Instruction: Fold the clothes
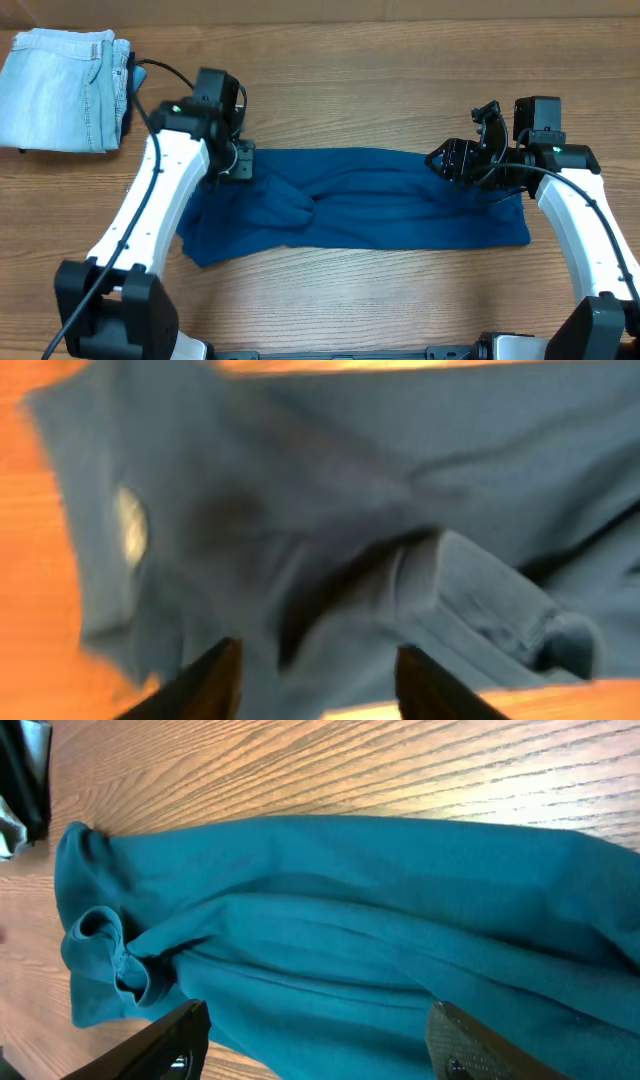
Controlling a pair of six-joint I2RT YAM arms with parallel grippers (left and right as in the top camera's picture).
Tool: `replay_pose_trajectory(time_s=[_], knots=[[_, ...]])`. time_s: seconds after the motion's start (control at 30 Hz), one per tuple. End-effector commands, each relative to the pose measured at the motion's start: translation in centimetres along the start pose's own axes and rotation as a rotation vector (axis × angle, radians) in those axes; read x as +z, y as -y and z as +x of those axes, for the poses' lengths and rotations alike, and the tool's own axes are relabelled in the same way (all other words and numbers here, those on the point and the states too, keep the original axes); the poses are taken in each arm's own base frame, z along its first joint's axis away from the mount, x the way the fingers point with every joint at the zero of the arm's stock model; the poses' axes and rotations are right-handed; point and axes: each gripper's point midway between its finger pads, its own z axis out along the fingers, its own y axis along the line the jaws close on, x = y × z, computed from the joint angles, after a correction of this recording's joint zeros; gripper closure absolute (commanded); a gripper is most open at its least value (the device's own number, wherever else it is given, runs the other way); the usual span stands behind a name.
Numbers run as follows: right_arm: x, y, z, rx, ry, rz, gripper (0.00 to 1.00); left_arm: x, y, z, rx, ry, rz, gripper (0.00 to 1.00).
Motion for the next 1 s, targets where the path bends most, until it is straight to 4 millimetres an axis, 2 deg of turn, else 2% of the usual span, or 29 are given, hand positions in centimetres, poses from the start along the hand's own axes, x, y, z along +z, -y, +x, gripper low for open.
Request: replay_pose_trajectory(time_s=[0.0,0.07,0.2,0.23,0.33,0.43,0.53,0.63,0.77,0.87,0.97], knots=[[-0.2,-0.4,-0.6,-0.017,0.015,0.001,0.27,2.1,1.5,0.4,0.17,0.005,0.088,0.4],[-0.2,-0.4,-0.6,-0.017,0.015,0.001,0.27,2.7,2.1,0.2,0.235,0.013,0.125,0.37],[-0.2,-0.4,-0.6,-0.017,0.015,0.001,0.27,4.0,2.3,0.5,0.29,-0.016,0.133,0.38],[-0.2,-0.4,-0.6,-0.016,0.015,0.001,0.27,4.4,2.5,0.6,0.29,-0.026,0.147,0.39],[-0.2,-0.4,-0.5,-0.016,0.014,0.001,0.27,5.7,3.4,1.2,0.315,-0.068,0.205,0.52],[-0.2,-0.4,-0.5,-0.013,0.014,0.001,0.27,6.4,3.7,1.9,0.314,-0.109,0.229,0.55],[-0.2,-0.4,-0.6,-0.014,0.015,0.001,0.27,6.4,3.9,2.1,0.317,-0.113,0.235,0.62],[-0.2,-0.4,-0.6,-0.013,0.015,0.001,0.27,6.2,4.0,2.8,0.314,-0.141,0.242,0.8],[-0.2,-0.4,-0.6,-0.014,0.016,0.001,0.27,5.5,4.3,3.7,0.303,-0.172,0.27,0.94],[-0.2,-0.4,-0.6,-0.014,0.015,0.001,0.27,4.3,4.7,4.0,0.292,-0.176,0.294,0.96],[-0.2,-0.4,-0.6,-0.014,0.015,0.001,0.27,1.7,5.2,4.5,0.292,-0.156,0.325,0.96]])
